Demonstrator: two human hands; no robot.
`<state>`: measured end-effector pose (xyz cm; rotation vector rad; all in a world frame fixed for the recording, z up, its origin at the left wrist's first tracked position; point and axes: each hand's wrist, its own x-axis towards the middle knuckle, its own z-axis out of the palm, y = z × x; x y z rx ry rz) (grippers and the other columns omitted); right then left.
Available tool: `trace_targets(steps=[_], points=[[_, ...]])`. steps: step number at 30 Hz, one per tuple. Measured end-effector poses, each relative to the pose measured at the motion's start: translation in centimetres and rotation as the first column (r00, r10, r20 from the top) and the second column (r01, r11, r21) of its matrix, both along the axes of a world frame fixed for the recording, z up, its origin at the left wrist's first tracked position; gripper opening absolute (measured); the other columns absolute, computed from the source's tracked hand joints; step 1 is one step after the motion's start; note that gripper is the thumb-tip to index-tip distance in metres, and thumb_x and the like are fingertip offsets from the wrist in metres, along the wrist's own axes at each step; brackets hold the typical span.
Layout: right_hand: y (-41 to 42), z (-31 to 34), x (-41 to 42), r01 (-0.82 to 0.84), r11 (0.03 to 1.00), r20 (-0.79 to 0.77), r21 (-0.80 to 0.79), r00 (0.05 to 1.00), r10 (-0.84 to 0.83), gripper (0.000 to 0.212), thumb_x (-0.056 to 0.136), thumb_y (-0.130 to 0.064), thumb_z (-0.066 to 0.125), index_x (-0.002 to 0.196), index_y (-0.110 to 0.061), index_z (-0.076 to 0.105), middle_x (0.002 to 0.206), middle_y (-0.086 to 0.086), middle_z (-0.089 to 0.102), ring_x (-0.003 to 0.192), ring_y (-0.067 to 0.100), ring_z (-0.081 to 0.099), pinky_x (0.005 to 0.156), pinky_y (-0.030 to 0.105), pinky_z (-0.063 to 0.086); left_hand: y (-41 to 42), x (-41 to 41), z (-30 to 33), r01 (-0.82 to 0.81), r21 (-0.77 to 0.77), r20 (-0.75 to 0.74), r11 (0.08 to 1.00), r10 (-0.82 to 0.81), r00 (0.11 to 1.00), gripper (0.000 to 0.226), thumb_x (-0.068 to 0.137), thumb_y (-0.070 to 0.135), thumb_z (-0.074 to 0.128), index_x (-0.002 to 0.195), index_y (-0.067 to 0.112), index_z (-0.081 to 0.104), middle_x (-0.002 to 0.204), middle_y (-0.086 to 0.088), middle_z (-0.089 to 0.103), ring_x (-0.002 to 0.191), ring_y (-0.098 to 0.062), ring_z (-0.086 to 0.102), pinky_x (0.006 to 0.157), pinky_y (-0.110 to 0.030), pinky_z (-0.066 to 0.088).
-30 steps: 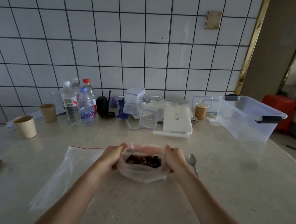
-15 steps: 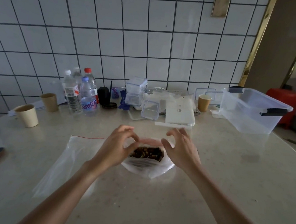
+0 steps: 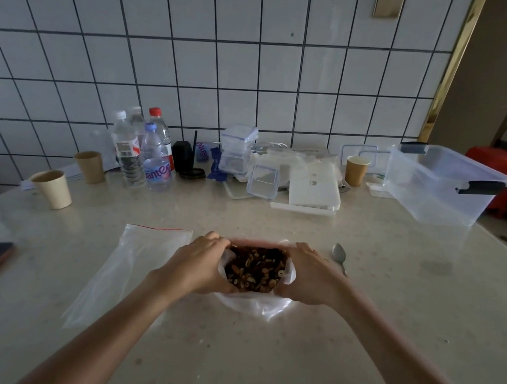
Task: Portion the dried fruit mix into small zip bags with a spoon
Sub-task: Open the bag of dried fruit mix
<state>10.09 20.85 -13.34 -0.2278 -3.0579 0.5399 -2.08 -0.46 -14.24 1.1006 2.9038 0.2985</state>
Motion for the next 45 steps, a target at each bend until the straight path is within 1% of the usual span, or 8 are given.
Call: trace_targets(steps=[4, 9, 16, 28, 33, 39, 42, 45], points=[[0.3, 0.1, -0.5, -0.029, 0.999, -0.011, -0.045, 1.0, 0.029, 0.057, 0.079, -0.044, 0.077, 0.131, -0.038, 0.056, 0.119, -0.008, 0.058, 0.111, 0.013, 0.058, 0.06, 0.014, 0.033, 0.0, -1.0, 0.0, -0.022, -0.022, 0.06, 1.0, 0.023, 0.998, 0.112, 0.066, 0.066, 0.084, 0.157, 0.023, 0.036, 0.153, 0.009, 0.04, 0.137, -0.014, 0.046, 0.098, -0.031, 0.043], [1.0, 1.1, -2.4, -0.053, 0.989, 0.054, -0.139, 0.997, 0.061, 0.062, 0.076, -0.026, 0.076, 0.134, -0.034, 0.057, 0.119, -0.002, 0.064, 0.111, 0.021, 0.062, 0.094, 0.045, 0.056, 0.6, -3.2, 0.1, -0.057, -0.03, 0.096, 0.998, 0.059, 0.994, 0.114, 0.065, 0.068, 0.084, 0.157, 0.024, 0.034, 0.157, 0.006, 0.038, 0.14, -0.018, 0.045, 0.099, -0.035, 0.042], [2.1, 1.9, -6.2, 0.025, 0.996, 0.123, -0.087, 0.992, -0.014, 0.082, 0.081, -0.013, 0.077, 0.155, -0.024, 0.043, 0.122, 0.008, 0.063, 0.105, 0.024, 0.064, 0.087, 0.04, 0.06, 1.9, -6.1, -0.1, -0.095, 0.053, 0.054, 0.994, 0.092, 0.994, 0.112, 0.066, 0.073, 0.081, 0.157, 0.03, 0.033, 0.155, 0.004, 0.041, 0.137, -0.02, 0.048, 0.091, -0.033, 0.042], [3.6, 1.0, -7.2, 0.073, 0.994, 0.102, -0.083, 0.993, -0.064, 0.05, 0.085, -0.026, 0.08, 0.13, -0.011, 0.064, 0.125, 0.007, 0.064, 0.116, 0.025, 0.06, 0.085, 0.031, 0.051, 1.8, -7.3, -0.2, -0.043, 0.113, 0.145, 0.993, 0.026, 0.989, 0.102, 0.073, 0.053, 0.088, 0.158, 0.027, 0.039, 0.155, 0.001, 0.045, 0.139, -0.02, 0.046, 0.095, -0.026, 0.037], [3.8, 0.7, -6.2, 0.126, 0.976, -0.103, -0.176, 0.984, -0.146, 0.05, 0.092, -0.031, 0.075, 0.137, -0.014, 0.06, 0.144, 0.007, 0.053, 0.134, 0.025, 0.049, 0.1, 0.035, 0.043, 0.4, -5.8, 1.0, -0.046, 0.276, 0.11, 0.96, 0.016, 0.994, 0.068, 0.083, 0.045, 0.084, 0.143, 0.03, 0.057, 0.141, 0.002, 0.055, 0.122, -0.016, 0.058, 0.092, -0.031, 0.048], [1.7, 0.1, -3.0, 0.0, 0.98, -0.527, -0.2, 0.843, -0.107, 0.008, 0.094, -0.015, 0.067, 0.092, -0.016, 0.074, 0.09, -0.006, 0.072, 0.086, 0.009, 0.067, 0.075, 0.03, 0.056, -3.7, -4.1, 1.2, -0.064, 0.434, 0.021, 0.899, 0.061, 0.998, 0.03, 0.088, 0.037, 0.081, 0.115, 0.027, 0.072, 0.117, 0.008, 0.068, 0.102, -0.005, 0.066, 0.086, -0.031, 0.053], [-0.4, -1.3, -1.0, -0.095, 0.973, -0.524, -0.209, 0.851, -0.03, 0.014, 0.092, -0.013, 0.066, 0.082, -0.02, 0.073, 0.077, -0.016, 0.07, 0.075, 0.001, 0.066, 0.065, 0.017, 0.052, -6.0, -3.5, 0.2, -0.114, 0.497, -0.001, 0.86, 0.131, 0.991, 0.017, 0.089, 0.029, 0.081, 0.104, 0.025, 0.075, 0.106, 0.006, 0.071, 0.091, -0.003, 0.067, 0.077, -0.024, 0.049], [-2.0, -3.1, 0.3, -0.138, 0.975, -0.424, -0.174, 0.904, 0.052, 0.011, 0.095, -0.018, 0.064, 0.089, -0.021, 0.073, 0.086, -0.013, 0.071, 0.077, 0.005, 0.066, 0.069, 0.029, 0.057, -8.3, -3.1, -0.8, -0.21, 0.513, -0.036, 0.832, 0.266, 0.963, 0.012, 0.089, 0.023, 0.079, 0.1, 0.02, 0.075, 0.1, 0.005, 0.071, 0.091, -0.015, 0.07, 0.076, -0.027, 0.047]])
